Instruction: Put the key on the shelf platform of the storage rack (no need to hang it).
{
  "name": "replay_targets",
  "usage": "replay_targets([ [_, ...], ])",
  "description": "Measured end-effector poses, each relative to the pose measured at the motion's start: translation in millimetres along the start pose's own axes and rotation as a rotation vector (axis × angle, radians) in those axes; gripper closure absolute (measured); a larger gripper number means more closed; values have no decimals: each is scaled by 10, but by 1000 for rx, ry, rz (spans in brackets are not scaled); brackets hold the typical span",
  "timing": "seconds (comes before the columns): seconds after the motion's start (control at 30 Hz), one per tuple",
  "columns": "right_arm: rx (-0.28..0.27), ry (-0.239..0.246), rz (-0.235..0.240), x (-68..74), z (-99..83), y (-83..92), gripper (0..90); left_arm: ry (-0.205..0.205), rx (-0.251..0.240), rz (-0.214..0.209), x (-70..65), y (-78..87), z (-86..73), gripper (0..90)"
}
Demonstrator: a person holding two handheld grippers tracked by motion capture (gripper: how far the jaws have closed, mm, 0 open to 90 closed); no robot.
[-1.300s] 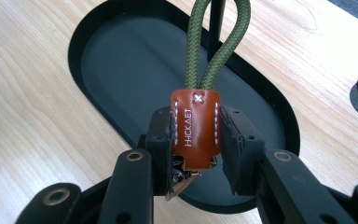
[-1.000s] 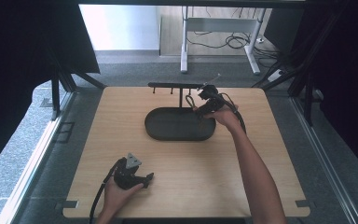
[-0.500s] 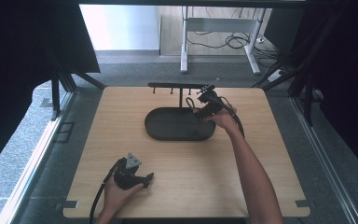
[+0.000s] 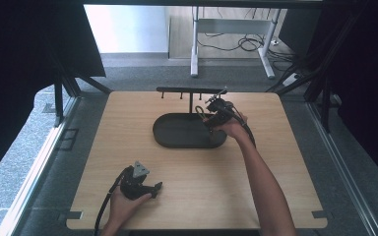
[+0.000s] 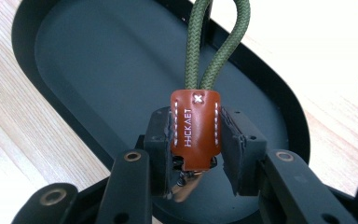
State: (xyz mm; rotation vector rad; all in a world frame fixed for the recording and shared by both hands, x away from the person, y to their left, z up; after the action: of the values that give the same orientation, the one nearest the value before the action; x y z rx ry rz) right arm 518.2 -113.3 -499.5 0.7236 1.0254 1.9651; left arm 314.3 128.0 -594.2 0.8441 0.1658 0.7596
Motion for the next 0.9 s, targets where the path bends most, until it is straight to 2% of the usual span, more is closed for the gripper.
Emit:
replay_targets([
  [0.07, 6, 3, -13, -2, -22, -21, 648, 1, -1, 0, 0, 0, 1, 146],
  [0.37, 18, 19, -12, 34, -78, -48, 613, 1, -2, -1, 0, -1, 1, 146],
  [0.5, 9, 24, -5, 57, -68, 0, 589, 1, 0, -1, -1, 0, 0, 146],
  [0.67, 1, 8, 19, 60, -77, 90, 556, 0, 0, 0, 0, 0, 0, 146],
  [0.9, -42, -17, 62, 81, -124, 270, 525, -2, 1, 0, 1, 2, 0, 147],
])
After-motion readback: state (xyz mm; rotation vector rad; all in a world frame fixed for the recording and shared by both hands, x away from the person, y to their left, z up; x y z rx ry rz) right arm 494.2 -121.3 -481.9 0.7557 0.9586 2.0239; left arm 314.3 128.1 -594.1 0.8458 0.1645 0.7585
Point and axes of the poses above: each handheld gripper's, and its own axes: y roughly backward along the jaws, z roughly out of its top, x roughly to its left, the point moved 7 cm from there along -y, roughly forward along the jaws, and after that the axes turned 15 degrees about -y, right-handed, at the moved point
